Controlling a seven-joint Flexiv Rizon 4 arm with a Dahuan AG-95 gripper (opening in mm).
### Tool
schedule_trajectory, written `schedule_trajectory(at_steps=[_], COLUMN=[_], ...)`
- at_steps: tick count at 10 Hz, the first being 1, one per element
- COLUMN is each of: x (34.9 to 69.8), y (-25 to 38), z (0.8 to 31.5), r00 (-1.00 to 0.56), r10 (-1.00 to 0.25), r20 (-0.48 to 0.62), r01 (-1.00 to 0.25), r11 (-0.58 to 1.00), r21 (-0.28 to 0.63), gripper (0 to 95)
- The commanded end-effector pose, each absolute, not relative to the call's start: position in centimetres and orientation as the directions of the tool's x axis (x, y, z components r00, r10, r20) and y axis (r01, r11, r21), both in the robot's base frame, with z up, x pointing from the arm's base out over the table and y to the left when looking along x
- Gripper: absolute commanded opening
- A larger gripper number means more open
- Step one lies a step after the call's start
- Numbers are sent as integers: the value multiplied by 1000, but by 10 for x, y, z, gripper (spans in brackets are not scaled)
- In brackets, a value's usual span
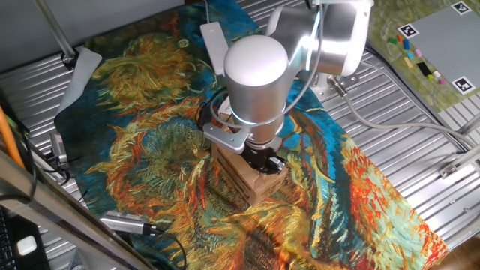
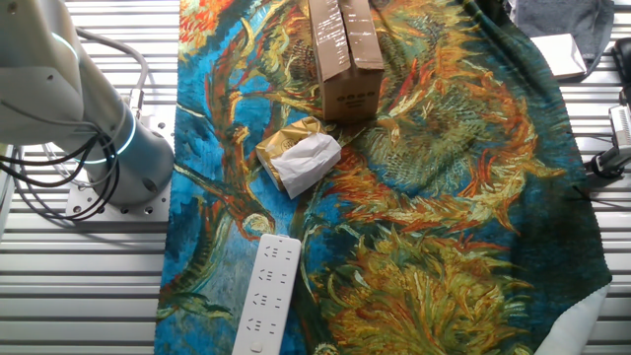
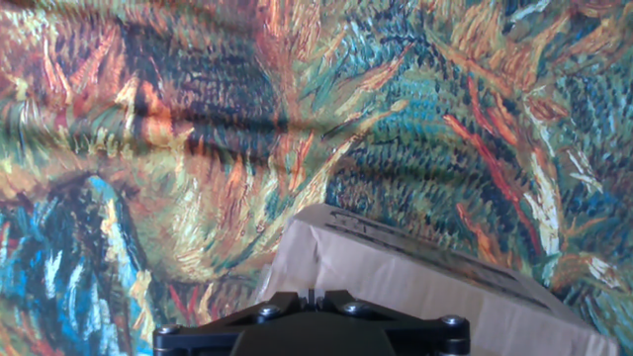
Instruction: Cover the box
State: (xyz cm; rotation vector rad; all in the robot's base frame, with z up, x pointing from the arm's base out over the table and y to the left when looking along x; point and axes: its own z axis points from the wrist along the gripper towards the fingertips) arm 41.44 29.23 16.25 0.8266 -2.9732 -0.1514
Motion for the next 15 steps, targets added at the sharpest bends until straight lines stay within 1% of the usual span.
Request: schedule_trajectory(at_steps=[1, 4, 9, 12, 15], x=[414, 408, 402, 399, 396], y=[292, 294, 297, 297, 298], z=[163, 171, 177, 177, 175], r00=[-821, -760, -703, -678, -615], r10=[-570, -649, -709, -734, -788], r20=[23, 32, 46, 39, 34], r01=[-565, -641, -698, -723, -780], r11=[819, 757, 701, 676, 614], r21=[99, 126, 145, 139, 116], gripper=[0, 0, 0, 0, 0])
